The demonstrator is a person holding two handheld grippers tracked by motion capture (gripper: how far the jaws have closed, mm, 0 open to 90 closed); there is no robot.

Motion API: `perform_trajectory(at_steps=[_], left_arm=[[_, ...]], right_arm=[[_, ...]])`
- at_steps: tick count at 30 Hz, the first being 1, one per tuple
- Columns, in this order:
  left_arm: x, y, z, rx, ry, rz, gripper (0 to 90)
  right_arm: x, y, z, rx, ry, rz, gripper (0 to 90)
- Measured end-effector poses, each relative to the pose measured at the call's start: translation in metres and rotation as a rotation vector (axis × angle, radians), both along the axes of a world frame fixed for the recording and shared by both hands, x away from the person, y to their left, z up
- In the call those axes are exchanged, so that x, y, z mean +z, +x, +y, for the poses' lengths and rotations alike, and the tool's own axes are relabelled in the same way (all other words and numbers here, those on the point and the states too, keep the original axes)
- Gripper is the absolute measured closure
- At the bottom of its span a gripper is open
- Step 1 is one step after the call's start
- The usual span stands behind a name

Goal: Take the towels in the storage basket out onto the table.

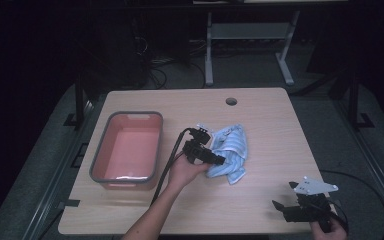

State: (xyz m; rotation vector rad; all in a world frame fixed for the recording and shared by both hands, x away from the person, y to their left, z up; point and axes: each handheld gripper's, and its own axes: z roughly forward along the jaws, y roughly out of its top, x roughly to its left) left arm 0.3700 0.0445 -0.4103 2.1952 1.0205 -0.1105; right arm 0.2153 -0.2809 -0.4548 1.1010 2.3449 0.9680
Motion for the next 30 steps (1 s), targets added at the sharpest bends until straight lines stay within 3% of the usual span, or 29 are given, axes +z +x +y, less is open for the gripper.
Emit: perform_trajectory(at_steps=[4, 9, 18, 30], left_arm=[[-0.002, -0.004, 0.005, 0.006, -0.022, 0.000, 33.0], [-0.003, -0.011, 0.012, 0.015, -0.013, -0.025, 32.7], [-0.001, -0.024, 0.022, -0.003, -0.045, -0.030, 32.7], [-0.003, -0.042, 0.035, -0.016, -0.056, -0.041, 32.8]], right_arm=[[0.000, -0.001, -0.001, -0.007, 0.001, 0.002, 14.0], [-0.001, 0.000, 0.000, -0.004, 0.001, 0.004, 14.0], [-0.001, -0.001, 0.000, -0.006, -0.004, 0.006, 14.0], [-0.001, -0.002, -0.001, -0.011, -0.009, 0.006, 14.0]])
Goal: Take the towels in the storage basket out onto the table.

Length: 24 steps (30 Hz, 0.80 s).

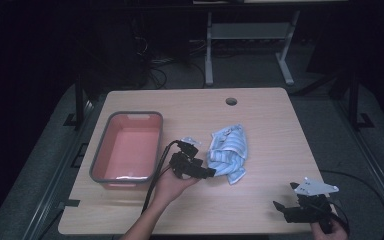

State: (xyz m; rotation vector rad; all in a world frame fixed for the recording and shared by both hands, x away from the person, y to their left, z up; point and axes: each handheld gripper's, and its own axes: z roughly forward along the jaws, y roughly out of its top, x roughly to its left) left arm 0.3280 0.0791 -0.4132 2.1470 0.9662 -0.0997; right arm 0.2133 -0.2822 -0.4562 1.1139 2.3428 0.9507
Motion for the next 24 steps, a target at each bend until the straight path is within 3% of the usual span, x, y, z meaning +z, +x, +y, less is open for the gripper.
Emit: perform_trajectory(at_steps=[18, 24], left_arm=[[-0.010, -0.019, 0.018, -0.003, -0.018, -0.003, 32.8], [-0.015, -0.028, 0.020, -0.010, -0.006, -0.003, 32.8]], right_arm=[[-0.001, 0.000, -0.001, -0.012, -0.006, 0.002, 14.0], [-0.002, 0.000, -0.001, -0.012, -0.007, 0.005, 14.0]])
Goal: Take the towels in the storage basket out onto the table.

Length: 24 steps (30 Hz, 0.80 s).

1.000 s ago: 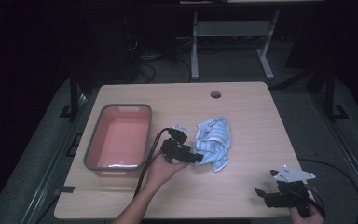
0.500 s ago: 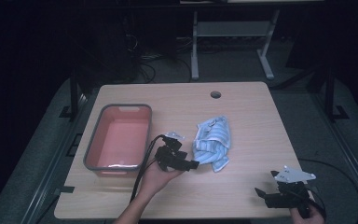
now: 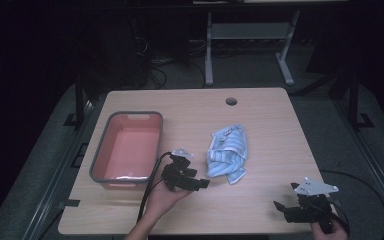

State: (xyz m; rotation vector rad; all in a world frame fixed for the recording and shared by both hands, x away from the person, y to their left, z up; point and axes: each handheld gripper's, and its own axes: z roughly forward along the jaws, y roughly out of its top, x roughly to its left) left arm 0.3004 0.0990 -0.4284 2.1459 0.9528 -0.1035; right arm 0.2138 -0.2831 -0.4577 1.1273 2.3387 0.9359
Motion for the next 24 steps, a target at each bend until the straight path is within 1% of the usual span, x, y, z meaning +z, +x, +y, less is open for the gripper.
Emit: perform_trajectory(at_steps=[2, 7, 9, 12, 15, 18, 22, 24], left_arm=[[-0.001, -0.001, 0.002, -0.001, 0.005, -0.006, 32.8], [-0.005, -0.005, 0.007, 0.009, -0.010, -0.001, 32.8], [-0.005, -0.007, 0.010, 0.007, -0.010, -0.004, 32.8], [-0.005, -0.010, 0.013, 0.015, -0.022, -0.003, 32.8], [-0.006, -0.013, 0.016, 0.018, -0.029, -0.008, 32.8], [-0.006, -0.017, 0.018, 0.018, -0.023, -0.014, 32.8], [-0.006, -0.023, 0.020, 0.020, -0.022, -0.033, 32.8], [-0.007, -0.026, 0.021, 0.025, -0.036, -0.029, 32.8]], right_arm=[[0.000, 0.000, 0.000, 0.001, -0.001, 0.001, 14.0], [0.000, -0.001, 0.000, 0.000, -0.003, 0.004, 14.0], [0.000, -0.001, 0.000, 0.000, -0.005, 0.003, 14.0], [0.000, -0.001, 0.000, -0.001, -0.005, 0.003, 14.0], [-0.001, 0.000, 0.001, 0.001, -0.010, 0.006, 14.0], [-0.001, 0.000, 0.001, 0.007, -0.016, 0.004, 14.0], [-0.001, 0.000, 0.001, 0.002, -0.015, 0.008, 14.0], [-0.001, -0.001, 0.000, 0.004, -0.015, 0.008, 14.0]])
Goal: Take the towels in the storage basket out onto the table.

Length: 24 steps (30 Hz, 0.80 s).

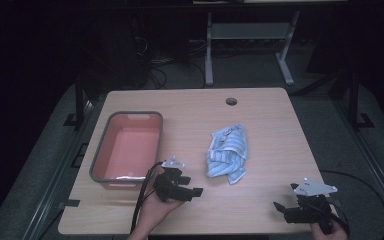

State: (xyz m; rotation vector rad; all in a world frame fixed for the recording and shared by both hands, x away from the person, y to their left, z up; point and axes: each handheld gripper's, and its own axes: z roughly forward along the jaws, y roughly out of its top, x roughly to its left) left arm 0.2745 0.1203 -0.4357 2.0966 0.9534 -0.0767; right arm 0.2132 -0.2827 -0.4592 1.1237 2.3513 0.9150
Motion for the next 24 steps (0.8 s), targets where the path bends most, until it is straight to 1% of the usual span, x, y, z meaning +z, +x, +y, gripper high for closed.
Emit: perform_trajectory(at_steps=[1, 5, 10, 14, 15, 17, 18, 19, 21, 24], left_arm=[[0.000, -0.001, 0.001, -0.003, 0.006, -0.003, 32.8], [-0.002, -0.005, 0.002, -0.006, 0.008, -0.002, 32.8], [-0.001, -0.012, 0.007, 0.003, -0.012, -0.008, 32.7], [-0.002, -0.017, 0.010, 0.014, -0.016, -0.018, 32.7], [-0.003, -0.018, 0.011, 0.012, -0.019, -0.016, 32.7], [-0.004, -0.020, 0.010, 0.015, -0.005, -0.027, 32.1], [-0.005, -0.021, 0.010, 0.014, 0.002, -0.029, 31.7], [-0.005, -0.021, 0.009, 0.008, 0.005, -0.027, 31.6], [-0.005, -0.023, 0.009, -0.001, 0.006, -0.044, 31.2], [-0.004, -0.024, 0.009, 0.007, 0.001, -0.065, 29.8]], right_arm=[[0.000, 0.000, 0.000, 0.001, -0.001, -0.002, 14.0], [0.000, -0.001, 0.000, -0.003, -0.003, 0.001, 14.0], [-0.001, -0.002, 0.000, -0.002, -0.005, 0.001, 14.0], [-0.001, -0.002, 0.001, -0.002, -0.004, 0.004, 14.0], [0.000, -0.002, 0.001, 0.002, -0.005, 0.003, 14.0], [0.000, -0.002, 0.002, 0.013, -0.008, -0.002, 14.0], [0.001, -0.002, 0.004, 0.015, -0.007, 0.004, 14.0], [0.000, -0.002, 0.005, 0.025, -0.011, -0.003, 14.0], [0.000, -0.002, 0.007, 0.034, -0.017, 0.002, 14.0], [0.000, -0.001, 0.010, 0.056, -0.023, 0.002, 14.0]])
